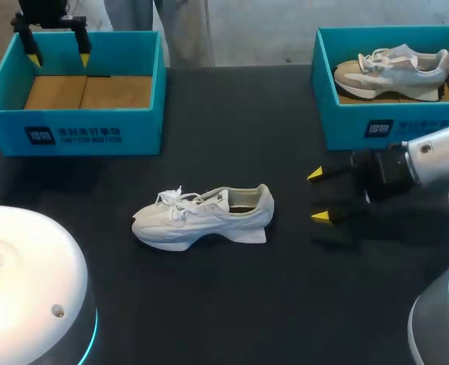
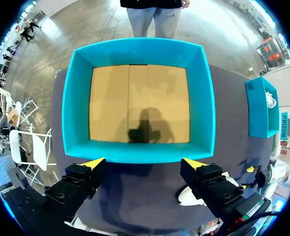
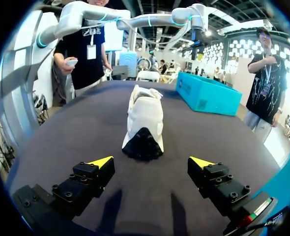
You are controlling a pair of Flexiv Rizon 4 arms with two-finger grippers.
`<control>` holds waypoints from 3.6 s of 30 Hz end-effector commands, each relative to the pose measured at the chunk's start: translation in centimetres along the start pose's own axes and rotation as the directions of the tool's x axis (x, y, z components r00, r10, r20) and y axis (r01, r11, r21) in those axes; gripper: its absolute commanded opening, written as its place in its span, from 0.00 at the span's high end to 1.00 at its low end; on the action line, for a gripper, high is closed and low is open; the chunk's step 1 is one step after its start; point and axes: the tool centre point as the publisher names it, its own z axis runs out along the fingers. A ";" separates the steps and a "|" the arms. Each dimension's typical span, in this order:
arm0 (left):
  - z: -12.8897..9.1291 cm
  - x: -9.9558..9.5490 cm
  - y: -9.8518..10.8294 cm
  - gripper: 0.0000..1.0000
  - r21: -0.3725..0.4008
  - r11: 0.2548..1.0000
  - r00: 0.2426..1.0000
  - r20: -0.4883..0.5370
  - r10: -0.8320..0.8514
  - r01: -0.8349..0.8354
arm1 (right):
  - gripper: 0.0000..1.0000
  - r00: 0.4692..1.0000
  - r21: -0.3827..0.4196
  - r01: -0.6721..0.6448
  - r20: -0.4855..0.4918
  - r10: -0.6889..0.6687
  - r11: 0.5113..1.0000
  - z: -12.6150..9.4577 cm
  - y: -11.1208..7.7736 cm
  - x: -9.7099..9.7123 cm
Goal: Take the shoe out of the shoebox, open the shoe tongue, remove and reinsert the insole, then place the shoe into the shoebox
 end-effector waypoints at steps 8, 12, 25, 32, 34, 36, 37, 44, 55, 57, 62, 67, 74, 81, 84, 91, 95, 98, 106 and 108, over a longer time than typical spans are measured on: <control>0.0 0.0 0.0 0.00 -0.001 1.000 1.000 0.001 0.000 0.000 | 0.00 0.999 -0.033 -0.013 0.032 0.014 0.999 4.7 0.9 0.9; 0.0 0.0 0.0 0.00 -0.001 1.000 1.000 0.001 0.000 0.000 | 0.00 1.000 -0.036 -0.022 0.018 0.022 0.999 6.1 1.0 0.8; 0.0 0.0 0.0 0.00 -0.001 1.000 1.000 0.001 0.000 0.000 | 0.00 0.999 -0.084 -0.032 -0.020 0.030 0.996 8.8 1.6 0.6; 0.0 0.0 0.0 0.00 -0.001 1.000 1.000 0.001 0.000 0.000 | 0.00 0.999 -0.093 -0.035 -0.039 0.032 0.995 10.1 2.2 0.6; 0.0 0.0 0.0 0.00 -0.001 1.000 1.000 0.001 0.000 0.000 | 0.00 0.999 -0.097 -0.038 -0.043 0.034 0.995 10.5 2.4 0.6; 0.0 0.0 0.0 0.00 -0.001 1.000 1.000 0.001 0.000 0.000 | 0.00 0.998 -0.101 -0.038 -0.048 0.033 0.994 10.8 2.6 0.7; 0.0 0.0 0.0 0.00 -0.001 1.000 1.000 0.001 0.000 0.000 | 0.00 0.998 -0.102 -0.037 -0.054 0.032 0.994 11.0 2.7 0.7; 0.0 0.0 0.0 0.00 -0.001 1.000 1.000 0.001 0.000 0.000 | 0.00 0.996 -0.111 -0.049 -0.074 0.041 0.993 12.6 2.9 0.6; 0.0 0.0 0.0 0.00 -0.001 1.000 1.000 0.001 0.000 0.000 | 0.00 0.995 -0.115 -0.045 -0.096 0.034 0.992 13.6 3.1 0.4; 0.0 0.0 0.0 0.00 -0.001 1.000 1.000 0.001 0.000 0.000 | 0.00 0.994 -0.111 -0.045 -0.100 0.034 0.993 13.7 3.0 0.5; 0.0 0.0 0.0 0.00 -0.001 1.000 1.000 0.001 0.000 0.000 | 0.51 0.994 -0.106 -0.049 -0.103 0.038 0.993 13.5 3.0 1.0; 0.0 0.0 0.0 0.00 -0.001 1.000 1.000 0.001 0.000 0.000 | 1.00 0.995 -0.094 -0.050 -0.090 0.041 0.994 12.9 2.8 1.2; 0.0 0.0 0.0 0.00 -0.001 1.000 1.000 0.001 0.000 0.000 | 1.00 0.997 -0.089 -0.051 -0.070 0.045 0.995 11.8 2.5 1.4; 0.0 0.0 0.0 0.00 -0.001 1.000 1.000 0.001 0.000 0.000 | 1.00 0.995 -0.064 -0.043 -0.088 0.038 0.997 10.4 1.7 1.3; 0.0 0.0 0.0 0.00 -0.001 1.000 1.000 0.001 0.000 0.000 | 1.00 0.996 -0.065 -0.041 -0.080 0.035 0.997 9.9 1.5 1.3; 0.0 0.0 0.0 0.00 -0.001 1.000 1.000 0.001 0.000 0.000 | 1.00 0.996 -0.072 -0.049 -0.079 0.043 0.996 10.2 1.2 1.3; 0.0 0.0 0.0 0.00 -0.001 1.000 1.000 0.001 0.000 0.000 | 1.00 0.996 -0.072 -0.049 -0.079 0.043 0.996 10.2 1.2 1.3; 0.0 0.0 0.0 0.00 -0.001 1.000 1.000 0.001 0.000 0.000 | 1.00 0.996 -0.072 -0.049 -0.079 0.043 0.996 10.2 1.2 1.3; 0.0 0.0 0.0 0.00 -0.001 1.000 1.000 0.001 0.000 0.000 | 1.00 0.996 -0.072 -0.049 -0.079 0.043 0.996 10.2 1.2 1.3; 0.0 0.0 0.0 0.00 -0.001 1.000 1.000 0.001 0.000 0.000 | 1.00 0.996 -0.072 -0.049 -0.079 0.043 0.996 10.2 1.2 1.3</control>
